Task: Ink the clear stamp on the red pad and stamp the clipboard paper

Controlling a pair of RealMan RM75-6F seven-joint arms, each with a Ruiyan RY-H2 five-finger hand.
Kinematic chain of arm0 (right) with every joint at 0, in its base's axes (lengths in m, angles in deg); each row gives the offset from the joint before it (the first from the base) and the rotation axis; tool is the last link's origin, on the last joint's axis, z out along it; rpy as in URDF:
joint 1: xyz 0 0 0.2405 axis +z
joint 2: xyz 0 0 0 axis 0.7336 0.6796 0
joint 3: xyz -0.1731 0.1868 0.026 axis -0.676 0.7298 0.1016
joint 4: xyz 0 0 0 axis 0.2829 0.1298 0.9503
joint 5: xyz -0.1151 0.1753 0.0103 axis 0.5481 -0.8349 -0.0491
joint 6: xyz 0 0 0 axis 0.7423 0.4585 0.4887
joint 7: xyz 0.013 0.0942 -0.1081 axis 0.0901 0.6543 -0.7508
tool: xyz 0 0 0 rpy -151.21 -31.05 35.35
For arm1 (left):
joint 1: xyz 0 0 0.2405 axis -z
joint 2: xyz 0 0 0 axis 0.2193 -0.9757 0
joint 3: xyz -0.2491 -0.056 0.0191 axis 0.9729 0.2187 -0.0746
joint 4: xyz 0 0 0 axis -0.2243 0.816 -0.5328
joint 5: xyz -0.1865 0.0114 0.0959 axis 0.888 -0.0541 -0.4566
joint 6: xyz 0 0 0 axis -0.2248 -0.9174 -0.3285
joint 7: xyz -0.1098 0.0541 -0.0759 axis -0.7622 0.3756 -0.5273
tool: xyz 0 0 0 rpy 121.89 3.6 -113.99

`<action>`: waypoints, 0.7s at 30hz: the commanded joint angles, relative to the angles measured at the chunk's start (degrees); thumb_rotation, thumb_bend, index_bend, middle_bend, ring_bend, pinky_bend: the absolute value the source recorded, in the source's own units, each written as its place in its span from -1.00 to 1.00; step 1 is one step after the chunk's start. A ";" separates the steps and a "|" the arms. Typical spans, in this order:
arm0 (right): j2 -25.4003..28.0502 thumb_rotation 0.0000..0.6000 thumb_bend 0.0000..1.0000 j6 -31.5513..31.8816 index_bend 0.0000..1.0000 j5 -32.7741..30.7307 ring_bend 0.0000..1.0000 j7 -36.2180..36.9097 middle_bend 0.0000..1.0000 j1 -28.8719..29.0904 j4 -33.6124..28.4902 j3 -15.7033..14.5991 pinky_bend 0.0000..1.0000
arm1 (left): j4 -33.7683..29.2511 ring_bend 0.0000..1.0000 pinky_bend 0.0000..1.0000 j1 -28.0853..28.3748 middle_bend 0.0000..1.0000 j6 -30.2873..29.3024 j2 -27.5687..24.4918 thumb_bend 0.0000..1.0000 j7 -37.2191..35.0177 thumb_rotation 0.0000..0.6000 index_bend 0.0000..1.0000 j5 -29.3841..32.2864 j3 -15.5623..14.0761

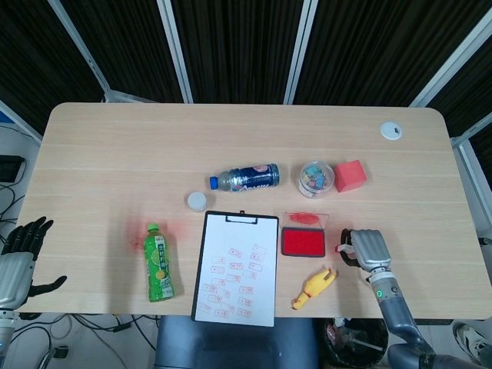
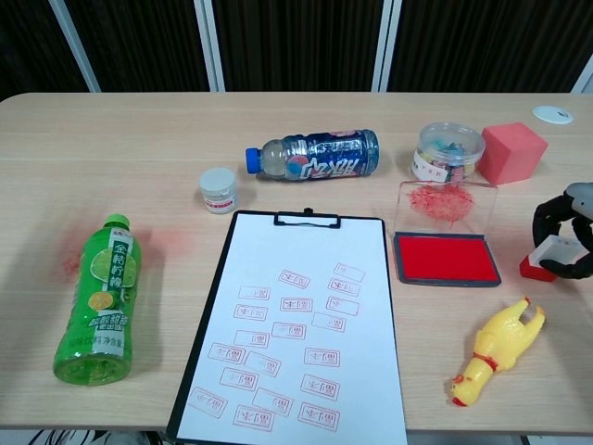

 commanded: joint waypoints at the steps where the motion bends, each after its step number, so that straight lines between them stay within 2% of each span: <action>1: 0.03 1.00 0.28 0.19 0.69 0.45 0.55 0.07 0.43 0.08 -0.61 -0.05 0.76 | -0.05 -1.00 -1.00 -0.05 -1.00 -0.07 -0.01 -0.99 -0.05 1.00 -1.00 0.12 0.05; 10: 0.54 1.00 0.33 1.49 0.80 2.15 0.64 -0.68 0.54 1.23 -5.53 1.13 0.76 | -0.34 -1.00 -1.00 0.20 -1.00 0.56 -0.12 -0.99 -0.38 1.00 -1.00 1.01 0.37; 13: 0.12 1.00 0.33 1.41 0.81 1.98 0.66 -2.40 0.56 2.59 -7.47 2.45 0.76 | -0.48 -1.00 -1.00 0.34 -1.00 0.97 -0.31 -0.98 -0.96 1.00 -1.00 1.16 0.39; 21: -1.94 1.00 0.34 0.72 0.87 -2.16 0.70 -9.35 0.62 4.99 -10.70 4.09 0.77 | -0.65 -1.00 -1.00 0.75 -1.00 2.05 -1.03 -0.98 -2.22 1.00 -1.00 1.26 0.24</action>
